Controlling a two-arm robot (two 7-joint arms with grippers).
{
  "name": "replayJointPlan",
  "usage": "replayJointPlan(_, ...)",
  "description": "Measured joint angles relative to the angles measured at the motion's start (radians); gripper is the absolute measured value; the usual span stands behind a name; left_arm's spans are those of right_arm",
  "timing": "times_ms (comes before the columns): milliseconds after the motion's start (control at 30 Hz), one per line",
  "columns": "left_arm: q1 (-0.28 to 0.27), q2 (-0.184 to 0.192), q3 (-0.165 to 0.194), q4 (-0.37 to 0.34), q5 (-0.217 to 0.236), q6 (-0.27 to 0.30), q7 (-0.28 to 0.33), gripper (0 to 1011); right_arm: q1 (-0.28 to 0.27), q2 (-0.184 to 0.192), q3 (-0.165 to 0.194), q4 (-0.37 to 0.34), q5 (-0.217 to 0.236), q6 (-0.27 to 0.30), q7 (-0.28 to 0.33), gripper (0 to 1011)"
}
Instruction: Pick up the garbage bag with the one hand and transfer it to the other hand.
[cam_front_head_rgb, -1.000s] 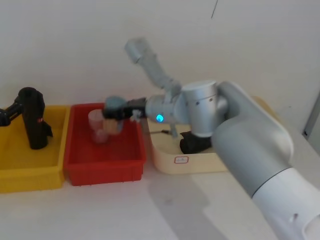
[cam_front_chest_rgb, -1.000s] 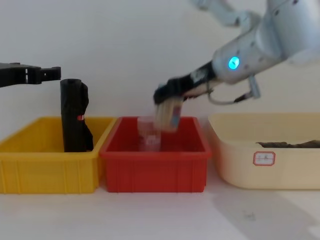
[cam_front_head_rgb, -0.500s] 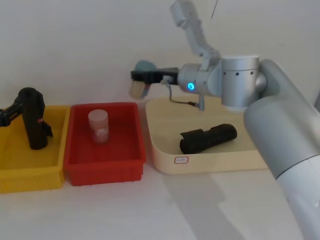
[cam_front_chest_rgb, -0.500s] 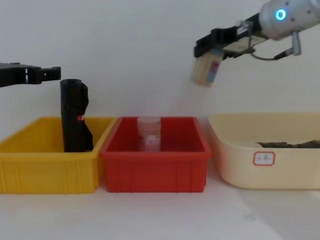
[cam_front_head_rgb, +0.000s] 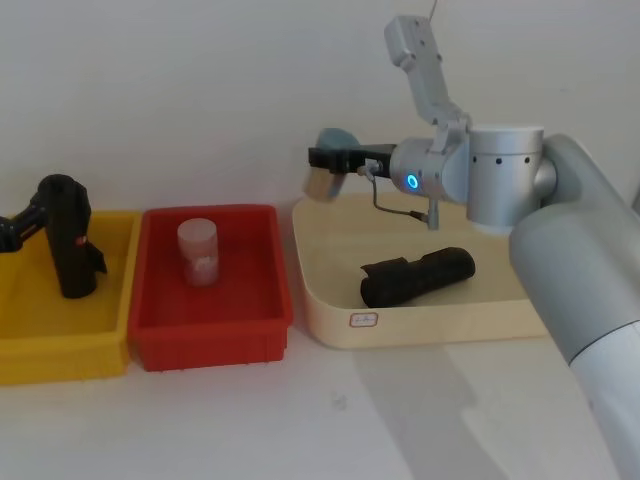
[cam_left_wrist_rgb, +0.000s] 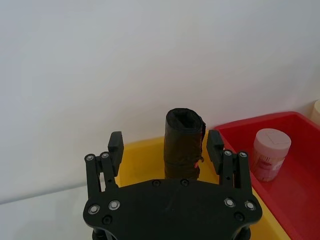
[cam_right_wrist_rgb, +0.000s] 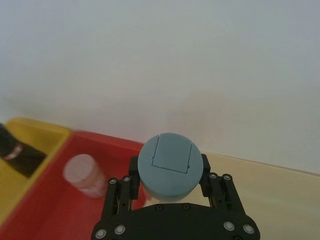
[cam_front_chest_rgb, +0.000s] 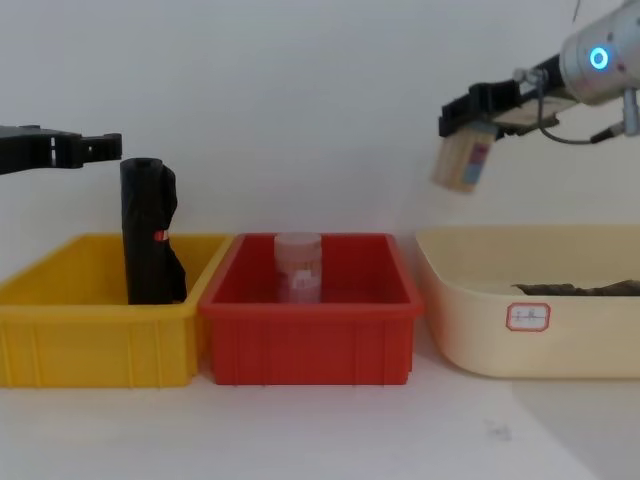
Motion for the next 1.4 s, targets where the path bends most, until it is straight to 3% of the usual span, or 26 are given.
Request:
replayJointPlan(233, 0.000, 0.000, 0.000, 0.000, 0.000, 0.000, 0.000, 1000, -0.005, 0.005, 0.004, 0.038, -0.022, -0.036, -0.024, 710)
replayJointPlan(567, 0.000, 0.000, 0.000, 0.000, 0.000, 0.000, 0.000, 1000, -0.009, 0.009, 0.008, 0.067, -0.039, -0.063, -0.041, 990)
replayJointPlan(833, 0.000, 0.000, 0.000, 0.000, -0.001, 0.000, -0.006, 1000, -0.015, 0.012, 0.010, 0.071, -0.045, -0.071, -0.045, 1001)
replayJointPlan(1133, -0.008, 0.003, 0.001, 0.006, -0.022, -0.013, -0.075, 1000, -0.072, 0.050, 0.009, -0.013, -0.036, -0.061, 0.013, 1001)
replayJointPlan(1400, -0.014, 0.009, 0.002, 0.011, -0.053, -0.028, -0.165, 1000, -0.157, 0.116, 0.003, -0.137, -0.009, -0.042, 0.101, 1001)
